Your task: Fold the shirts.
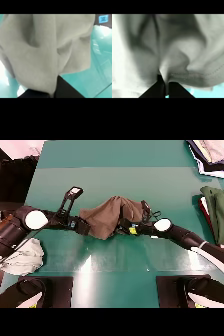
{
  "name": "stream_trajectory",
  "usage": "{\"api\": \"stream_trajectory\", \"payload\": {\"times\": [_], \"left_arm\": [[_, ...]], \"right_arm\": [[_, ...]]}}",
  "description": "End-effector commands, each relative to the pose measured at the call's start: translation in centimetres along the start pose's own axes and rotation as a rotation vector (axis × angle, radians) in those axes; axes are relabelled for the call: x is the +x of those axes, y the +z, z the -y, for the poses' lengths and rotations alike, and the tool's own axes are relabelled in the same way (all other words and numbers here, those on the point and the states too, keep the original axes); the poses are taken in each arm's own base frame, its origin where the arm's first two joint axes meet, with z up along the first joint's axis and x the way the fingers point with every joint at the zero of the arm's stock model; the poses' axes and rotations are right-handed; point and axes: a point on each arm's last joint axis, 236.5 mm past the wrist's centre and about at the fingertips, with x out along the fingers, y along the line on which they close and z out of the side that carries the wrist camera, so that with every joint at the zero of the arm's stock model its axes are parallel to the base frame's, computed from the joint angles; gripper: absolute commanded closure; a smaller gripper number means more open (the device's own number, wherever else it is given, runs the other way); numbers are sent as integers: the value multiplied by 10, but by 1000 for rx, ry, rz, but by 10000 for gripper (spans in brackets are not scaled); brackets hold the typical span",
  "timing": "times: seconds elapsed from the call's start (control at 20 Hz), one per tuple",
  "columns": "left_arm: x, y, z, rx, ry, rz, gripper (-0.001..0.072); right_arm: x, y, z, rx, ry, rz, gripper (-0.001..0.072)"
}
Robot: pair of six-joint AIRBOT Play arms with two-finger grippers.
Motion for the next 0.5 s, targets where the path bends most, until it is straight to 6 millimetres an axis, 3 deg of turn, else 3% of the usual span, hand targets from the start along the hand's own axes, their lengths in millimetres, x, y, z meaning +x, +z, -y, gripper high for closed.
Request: {"api": "stream_trajectory", "payload": {"times": [0.0,0.1,0.2,0.35,0.45], "left_arm": [[-42,22,-20,18,73,4,678],[-90,51,-30,19,120,58,678],[-142,76,-27,77,148,127,678],[-216,101,-5,177,173,239,678],[-261,110,14,219,182,319,678]], "right_arm": [[-44,31,-31,-94,88,93,692],[-96,60,-52,-172,132,188,693],[-155,82,-75,-285,146,277,693],[-242,104,-102,-434,102,400,693],[-299,107,-117,-512,47,476,693]]}}
